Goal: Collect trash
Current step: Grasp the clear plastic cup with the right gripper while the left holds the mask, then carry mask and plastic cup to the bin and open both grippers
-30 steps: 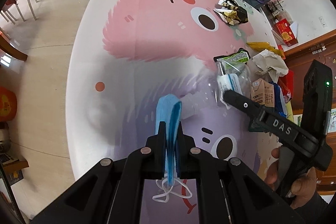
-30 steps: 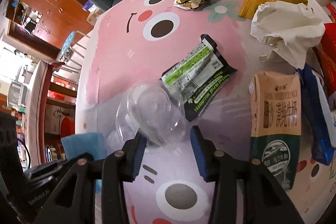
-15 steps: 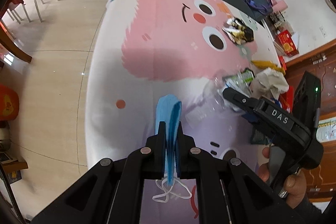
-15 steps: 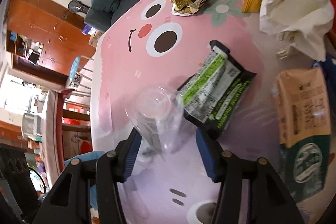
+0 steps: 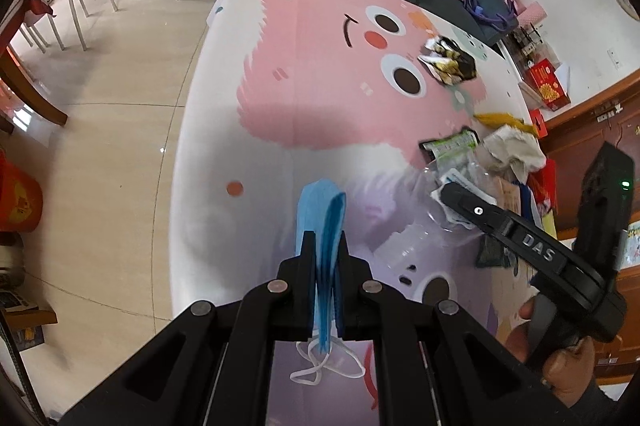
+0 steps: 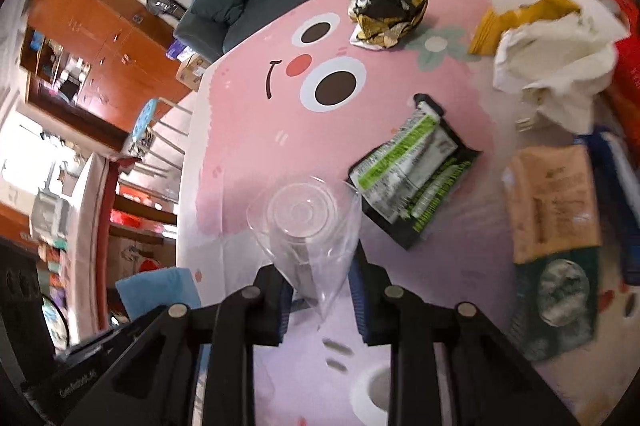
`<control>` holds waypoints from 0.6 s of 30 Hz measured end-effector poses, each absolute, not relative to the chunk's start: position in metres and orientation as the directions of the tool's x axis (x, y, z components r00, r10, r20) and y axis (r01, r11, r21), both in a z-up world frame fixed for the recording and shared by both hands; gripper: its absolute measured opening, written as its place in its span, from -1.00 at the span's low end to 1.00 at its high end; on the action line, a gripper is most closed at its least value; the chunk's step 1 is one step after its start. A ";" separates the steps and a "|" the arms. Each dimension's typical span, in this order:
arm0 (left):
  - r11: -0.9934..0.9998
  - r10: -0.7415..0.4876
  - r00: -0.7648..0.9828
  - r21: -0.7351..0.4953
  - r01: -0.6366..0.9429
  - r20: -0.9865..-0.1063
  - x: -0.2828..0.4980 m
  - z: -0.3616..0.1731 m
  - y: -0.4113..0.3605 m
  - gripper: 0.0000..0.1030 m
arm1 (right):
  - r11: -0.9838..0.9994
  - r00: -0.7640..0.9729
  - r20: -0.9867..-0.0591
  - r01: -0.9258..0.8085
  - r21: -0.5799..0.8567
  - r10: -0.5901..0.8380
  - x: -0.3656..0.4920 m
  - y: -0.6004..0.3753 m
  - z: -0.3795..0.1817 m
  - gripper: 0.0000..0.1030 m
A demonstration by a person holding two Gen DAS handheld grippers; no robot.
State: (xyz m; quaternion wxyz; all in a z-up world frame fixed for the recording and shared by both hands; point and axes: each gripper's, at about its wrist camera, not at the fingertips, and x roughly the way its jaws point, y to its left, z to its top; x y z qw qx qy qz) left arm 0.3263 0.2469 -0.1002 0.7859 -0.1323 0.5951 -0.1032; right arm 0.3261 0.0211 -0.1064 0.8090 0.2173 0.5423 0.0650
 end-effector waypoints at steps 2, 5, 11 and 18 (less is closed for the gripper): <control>0.944 -0.320 0.271 -0.329 0.012 -0.908 0.315 -0.097 0.240 -0.90 | 0.908 0.401 -0.853 0.105 0.405 0.334 0.313 0.017 -0.098 -0.51; 0.946 -0.317 0.277 -0.323 0.027 -0.907 0.295 -0.089 0.226 -0.90 | 0.918 0.398 -0.856 0.075 0.390 0.331 0.289 0.008 -0.088 -0.51; 0.951 -0.308 0.285 -0.301 0.068 -0.908 0.234 -0.074 0.185 -0.91 | 0.920 0.390 -0.854 0.041 0.389 0.344 0.226 -0.020 -0.074 -0.51; 0.951 -0.308 0.315 -0.289 0.108 -0.897 0.138 -0.060 0.120 -0.90 | 0.929 0.401 -0.850 -0.005 0.370 0.341 0.126 -0.067 -0.055 -0.51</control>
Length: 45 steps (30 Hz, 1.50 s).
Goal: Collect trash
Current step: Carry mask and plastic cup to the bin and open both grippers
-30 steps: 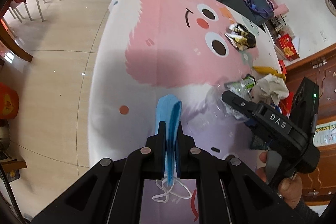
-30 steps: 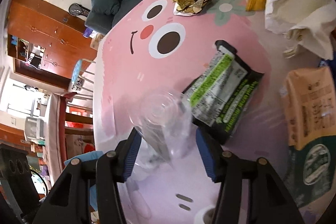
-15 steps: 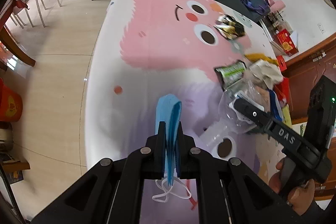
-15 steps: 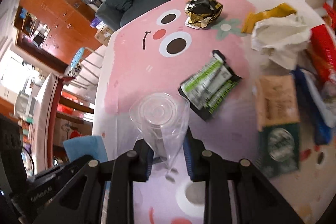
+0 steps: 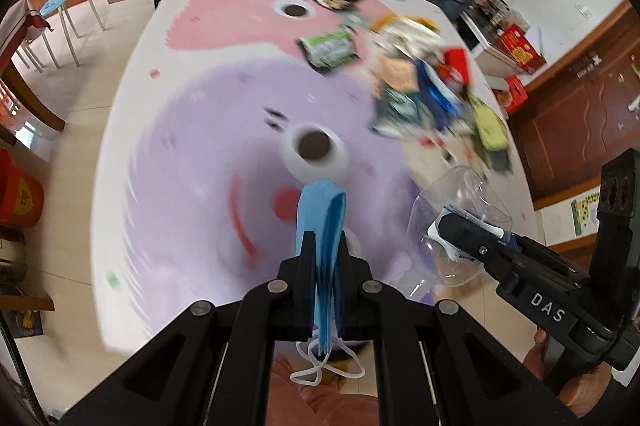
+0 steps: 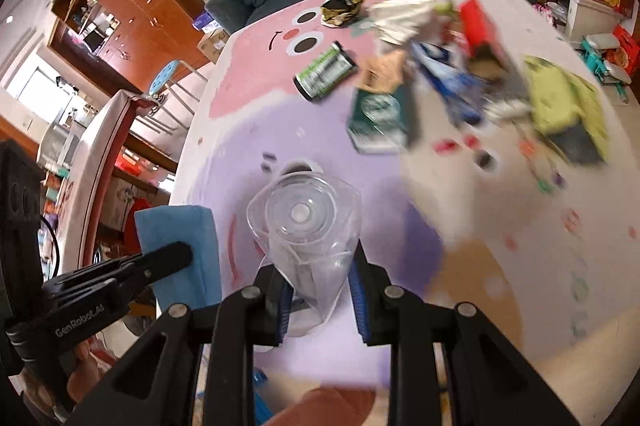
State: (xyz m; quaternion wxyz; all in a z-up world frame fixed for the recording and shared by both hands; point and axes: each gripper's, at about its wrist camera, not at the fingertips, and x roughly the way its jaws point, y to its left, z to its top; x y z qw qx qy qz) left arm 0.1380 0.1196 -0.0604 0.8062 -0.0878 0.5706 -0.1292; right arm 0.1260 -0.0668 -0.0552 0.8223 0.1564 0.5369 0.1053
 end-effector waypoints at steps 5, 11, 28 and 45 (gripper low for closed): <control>0.948 -0.319 0.349 -0.286 0.142 -0.881 0.068 -0.060 0.068 -0.90 | 0.939 0.420 -0.848 -0.038 0.341 0.325 0.058 -0.101 -0.047 -0.51; 0.949 -0.310 0.381 -0.260 0.178 -0.871 0.004 -0.071 0.022 -0.90 | 0.943 0.389 -0.867 -0.015 0.332 0.312 -0.002 -0.136 -0.060 -0.51; 0.949 -0.267 0.268 -0.203 0.243 -0.926 -0.026 -0.231 -0.027 -0.89 | 0.955 0.218 -0.947 0.124 0.268 0.237 -0.049 -0.172 -0.239 -0.50; 0.966 -0.145 0.222 -0.090 0.242 -0.964 -0.018 -0.371 -0.032 0.61 | 0.965 0.048 -0.977 0.150 0.215 0.210 -0.037 -0.169 -0.405 -0.17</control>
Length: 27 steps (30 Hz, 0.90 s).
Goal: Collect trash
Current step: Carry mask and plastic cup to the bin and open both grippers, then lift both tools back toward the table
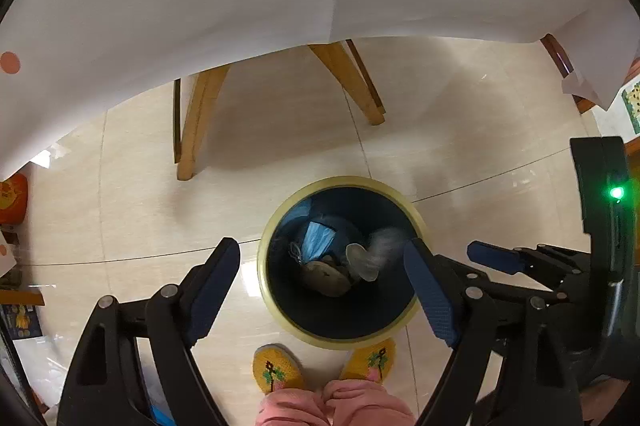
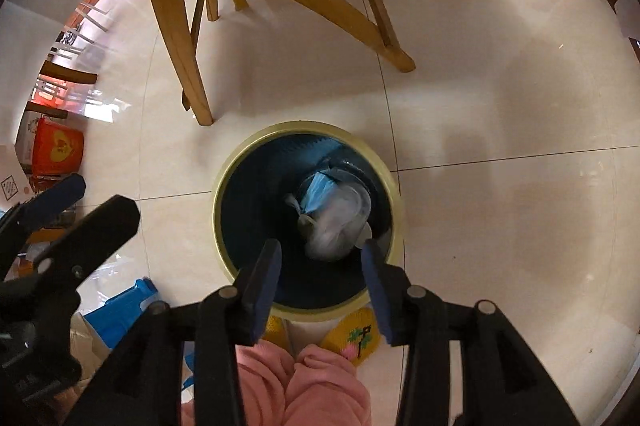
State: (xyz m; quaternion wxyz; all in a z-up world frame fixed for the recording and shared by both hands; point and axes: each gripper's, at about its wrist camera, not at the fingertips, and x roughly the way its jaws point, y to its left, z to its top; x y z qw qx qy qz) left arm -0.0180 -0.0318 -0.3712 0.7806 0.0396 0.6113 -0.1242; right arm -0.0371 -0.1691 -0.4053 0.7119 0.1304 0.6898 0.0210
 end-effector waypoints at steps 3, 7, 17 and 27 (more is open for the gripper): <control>0.967 -0.139 0.231 -0.083 0.239 -0.963 -0.022 -0.362 -0.029 0.61 | 0.960 0.068 -0.973 0.162 0.229 0.221 -0.040 -0.172 -0.394 -0.17; 0.970 -0.133 0.244 -0.076 0.231 -0.961 -0.022 -0.345 -0.028 0.61 | 0.953 0.090 -0.969 0.180 0.242 0.229 -0.039 -0.173 -0.379 -0.17; 0.970 -0.146 0.278 -0.082 0.231 -0.949 -0.031 -0.257 -0.014 0.61 | 0.936 0.158 -0.954 0.209 0.283 0.253 -0.054 -0.177 -0.282 -0.17; 0.961 -0.184 0.344 -0.095 0.259 -0.921 -0.050 -0.137 -0.008 0.61 | 0.933 0.237 -0.929 0.154 0.326 0.285 -0.073 -0.176 -0.165 -0.17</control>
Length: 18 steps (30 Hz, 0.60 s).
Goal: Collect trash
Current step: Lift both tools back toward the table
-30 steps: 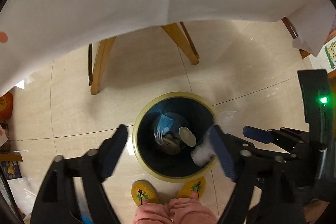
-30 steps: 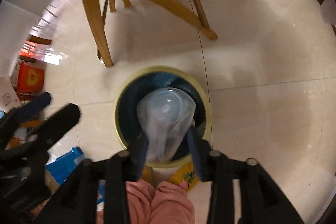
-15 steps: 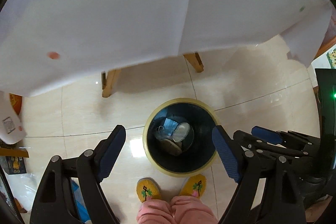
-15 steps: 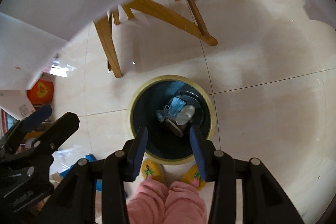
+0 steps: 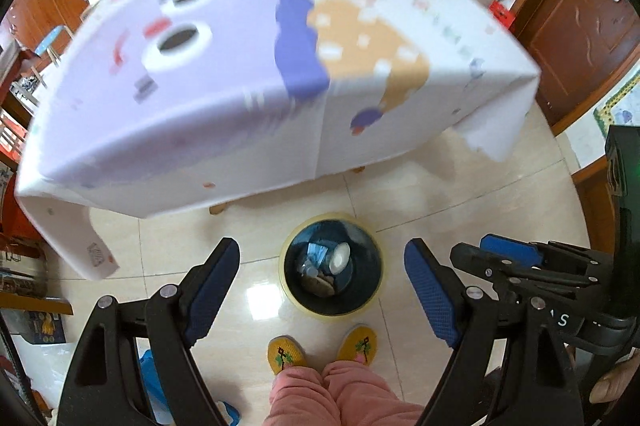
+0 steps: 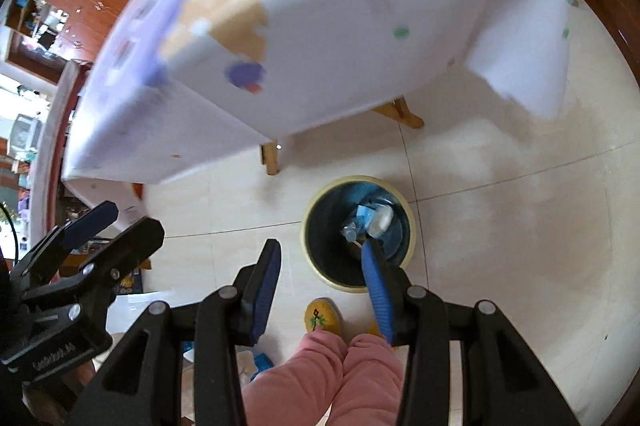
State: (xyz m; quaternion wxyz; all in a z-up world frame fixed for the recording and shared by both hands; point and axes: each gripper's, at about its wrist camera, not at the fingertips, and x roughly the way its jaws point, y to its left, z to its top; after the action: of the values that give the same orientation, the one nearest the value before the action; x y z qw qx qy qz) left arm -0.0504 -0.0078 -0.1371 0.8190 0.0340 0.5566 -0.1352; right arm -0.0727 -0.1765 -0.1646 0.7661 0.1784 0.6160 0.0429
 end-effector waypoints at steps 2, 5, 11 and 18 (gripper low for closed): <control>0.962 -0.183 0.361 -0.091 0.256 -0.914 -0.051 -0.121 -0.007 0.61 | 0.934 0.253 -0.923 0.136 0.331 0.290 -0.076 -0.176 -0.143 -0.17; 0.964 -0.186 0.395 -0.089 0.251 -0.900 -0.056 -0.083 -0.002 0.61 | 0.935 0.292 -0.908 0.099 0.342 0.301 -0.080 -0.176 -0.109 -0.17; 0.969 -0.187 0.488 -0.080 0.232 -0.853 -0.054 -0.013 0.008 0.61 | 0.949 0.419 -0.861 -0.004 0.315 0.288 -0.080 -0.177 -0.037 -0.17; 0.976 -0.172 0.574 -0.059 0.210 -0.801 -0.051 0.048 0.011 0.62 | 0.955 0.524 -0.801 -0.099 0.280 0.289 -0.064 -0.177 0.021 -0.17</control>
State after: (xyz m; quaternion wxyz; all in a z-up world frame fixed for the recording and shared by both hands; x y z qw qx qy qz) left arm -0.0507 0.0110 0.0485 0.8868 0.0214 0.4489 -0.1078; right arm -0.0642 -0.1770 0.0206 0.8672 0.1002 0.4748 0.1118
